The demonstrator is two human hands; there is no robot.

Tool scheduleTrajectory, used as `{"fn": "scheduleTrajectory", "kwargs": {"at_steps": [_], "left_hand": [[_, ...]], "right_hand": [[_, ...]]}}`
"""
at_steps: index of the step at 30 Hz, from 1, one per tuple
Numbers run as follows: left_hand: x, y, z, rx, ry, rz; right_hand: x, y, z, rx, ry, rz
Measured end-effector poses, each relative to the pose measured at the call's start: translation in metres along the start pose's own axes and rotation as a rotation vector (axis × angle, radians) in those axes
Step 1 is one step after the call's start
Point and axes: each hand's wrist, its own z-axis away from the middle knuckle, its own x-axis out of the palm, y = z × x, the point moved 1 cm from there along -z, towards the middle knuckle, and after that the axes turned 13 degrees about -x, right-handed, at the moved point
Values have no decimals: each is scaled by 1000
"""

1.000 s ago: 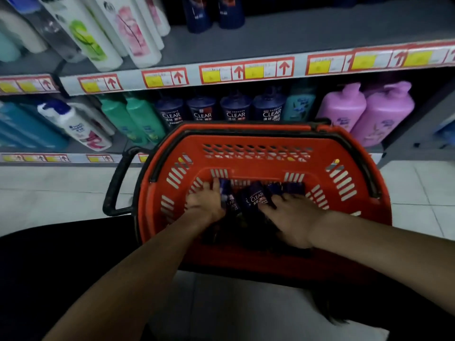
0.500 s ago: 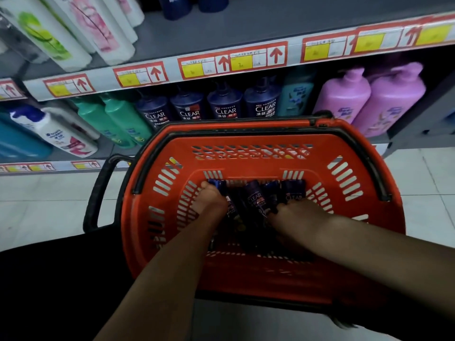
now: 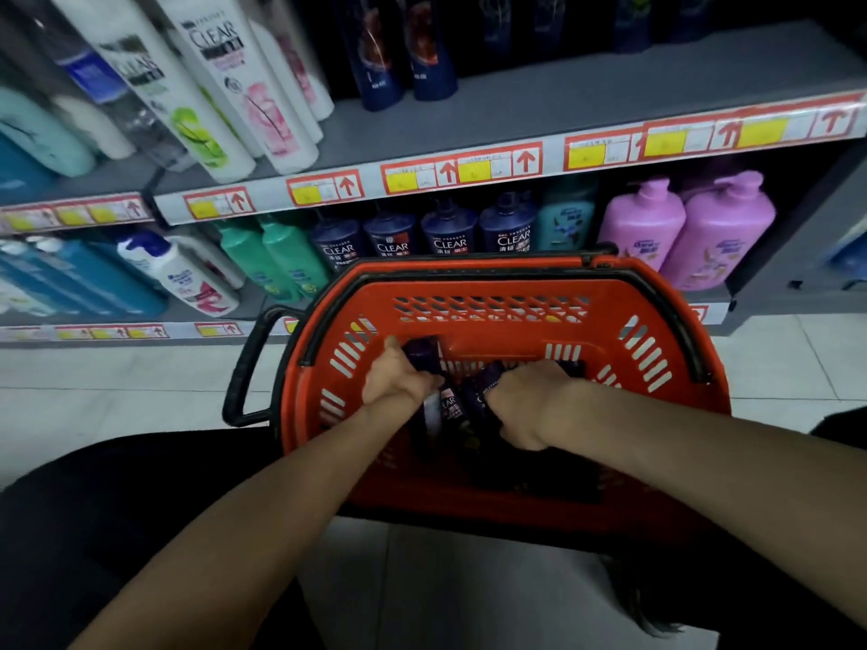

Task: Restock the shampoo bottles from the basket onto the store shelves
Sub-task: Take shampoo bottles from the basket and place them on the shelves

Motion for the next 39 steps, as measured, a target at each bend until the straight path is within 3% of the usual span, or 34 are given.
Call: {"fn": "scheduleTrajectory", "kwargs": {"at_steps": [7, 12, 15, 19, 22, 29, 33, 39], "left_hand": [[-92, 16, 42, 122, -44, 419], [-131, 26, 80, 282, -123, 742], [-132, 41, 100, 303, -146, 951], [-125, 54, 106, 258, -160, 1014], [-122, 55, 96, 244, -169, 1019], [-108, 67, 97, 176, -298, 1045], [-107, 66, 102, 227, -345, 999], [-104, 52, 102, 212, -437, 919]], "right_hand": [[-37, -4, 17, 62, 188, -51], [-61, -7, 24, 56, 581, -348], [-70, -9, 25, 144, 822, -362], [-70, -3, 25, 243, 929, -286], [-69, -2, 21, 243, 953, -357], [-67, 11, 13, 237, 1058, -811], [-62, 18, 13, 259, 1122, -1073], [-62, 25, 26, 116, 1143, -1741]]}}
